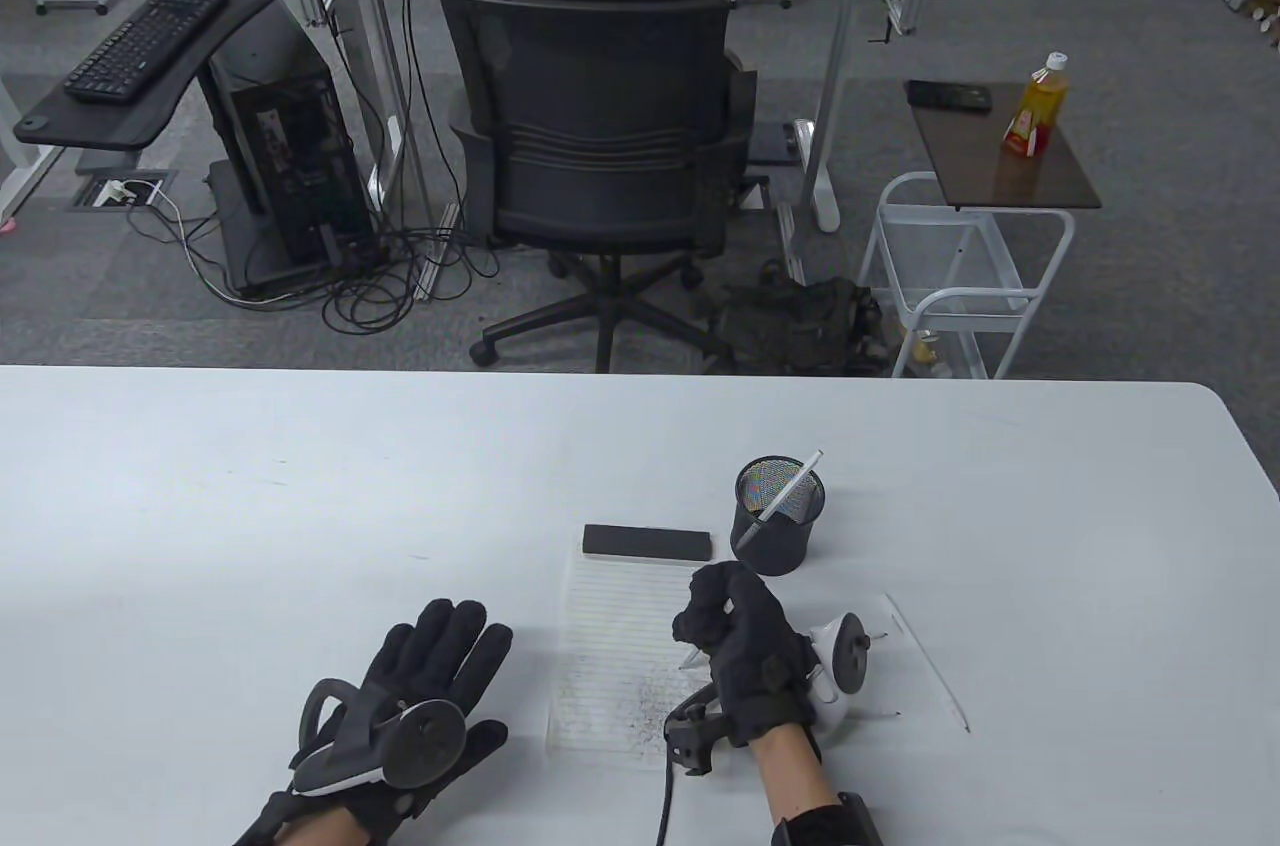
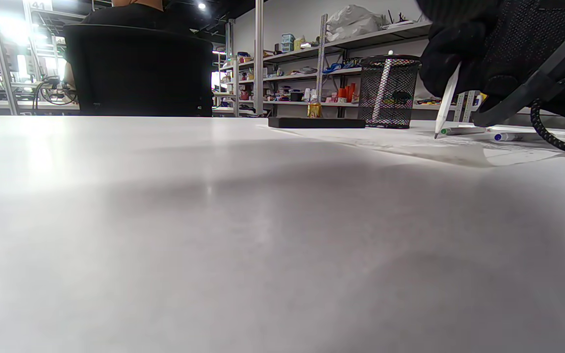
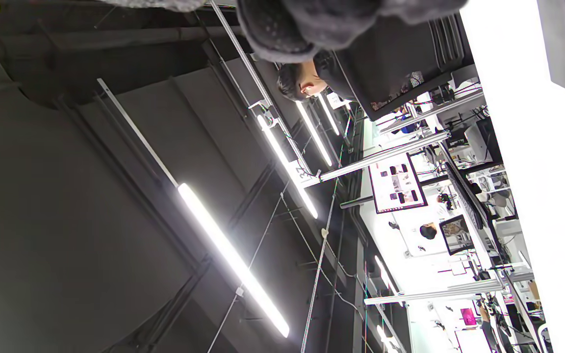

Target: Press to extend mechanical pencil leads

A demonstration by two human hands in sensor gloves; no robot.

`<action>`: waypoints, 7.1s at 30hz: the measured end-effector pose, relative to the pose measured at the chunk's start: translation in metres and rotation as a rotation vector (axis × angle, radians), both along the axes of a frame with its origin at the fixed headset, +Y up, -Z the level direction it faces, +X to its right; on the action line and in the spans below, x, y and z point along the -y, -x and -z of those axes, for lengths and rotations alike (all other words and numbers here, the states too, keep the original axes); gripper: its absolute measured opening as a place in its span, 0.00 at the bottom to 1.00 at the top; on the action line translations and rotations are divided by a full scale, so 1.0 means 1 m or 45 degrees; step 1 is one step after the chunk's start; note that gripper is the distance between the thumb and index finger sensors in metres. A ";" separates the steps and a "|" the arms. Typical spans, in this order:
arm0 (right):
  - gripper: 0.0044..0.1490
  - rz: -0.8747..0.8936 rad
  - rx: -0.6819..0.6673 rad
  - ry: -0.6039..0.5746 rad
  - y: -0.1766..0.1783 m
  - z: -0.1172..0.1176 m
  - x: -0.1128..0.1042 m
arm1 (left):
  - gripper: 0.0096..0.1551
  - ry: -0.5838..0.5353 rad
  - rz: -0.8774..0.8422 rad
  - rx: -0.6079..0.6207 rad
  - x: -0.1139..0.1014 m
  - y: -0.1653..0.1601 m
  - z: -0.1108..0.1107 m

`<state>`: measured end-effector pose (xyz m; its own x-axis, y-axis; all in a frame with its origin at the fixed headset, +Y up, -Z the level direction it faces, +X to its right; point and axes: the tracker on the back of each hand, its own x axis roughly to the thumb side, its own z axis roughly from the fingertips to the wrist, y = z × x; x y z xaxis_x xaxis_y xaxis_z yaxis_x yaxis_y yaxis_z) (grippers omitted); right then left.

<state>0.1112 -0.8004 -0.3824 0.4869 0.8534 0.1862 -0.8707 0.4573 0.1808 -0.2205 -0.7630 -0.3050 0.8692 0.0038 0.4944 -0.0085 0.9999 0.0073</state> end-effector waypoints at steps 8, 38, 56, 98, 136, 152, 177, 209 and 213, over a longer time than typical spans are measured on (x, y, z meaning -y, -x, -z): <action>0.38 0.033 -0.013 -0.038 0.000 0.000 -0.004 | 0.52 0.007 -0.003 0.000 0.000 0.000 0.000; 0.35 -2.446 -0.205 -0.395 -0.076 0.046 -0.066 | 0.52 -0.024 0.017 -0.092 -0.005 0.012 0.003; 0.30 -2.853 -0.269 -0.714 -0.046 0.061 -0.039 | 0.52 -0.005 0.032 -0.092 -0.004 0.014 0.005; 0.42 -1.824 0.575 0.154 -0.120 0.101 -0.099 | 0.52 -0.018 0.005 -0.094 -0.002 0.016 0.005; 0.29 -0.802 0.653 0.248 -0.112 0.102 -0.113 | 0.52 0.003 -0.038 -0.090 0.000 0.019 0.005; 0.27 -0.130 0.293 -0.033 -0.056 -0.006 -0.084 | 0.52 0.006 -0.089 -0.057 -0.002 0.016 0.003; 0.36 0.298 0.060 -0.001 -0.036 -0.020 -0.018 | 0.52 0.034 -0.078 -0.031 0.003 0.010 0.003; 0.41 0.321 0.000 -0.078 -0.029 -0.021 -0.018 | 0.52 0.019 -0.078 -0.038 -0.001 0.010 0.002; 0.31 0.284 0.022 -0.038 -0.030 -0.020 -0.017 | 0.52 0.018 -0.080 -0.034 -0.001 0.009 0.002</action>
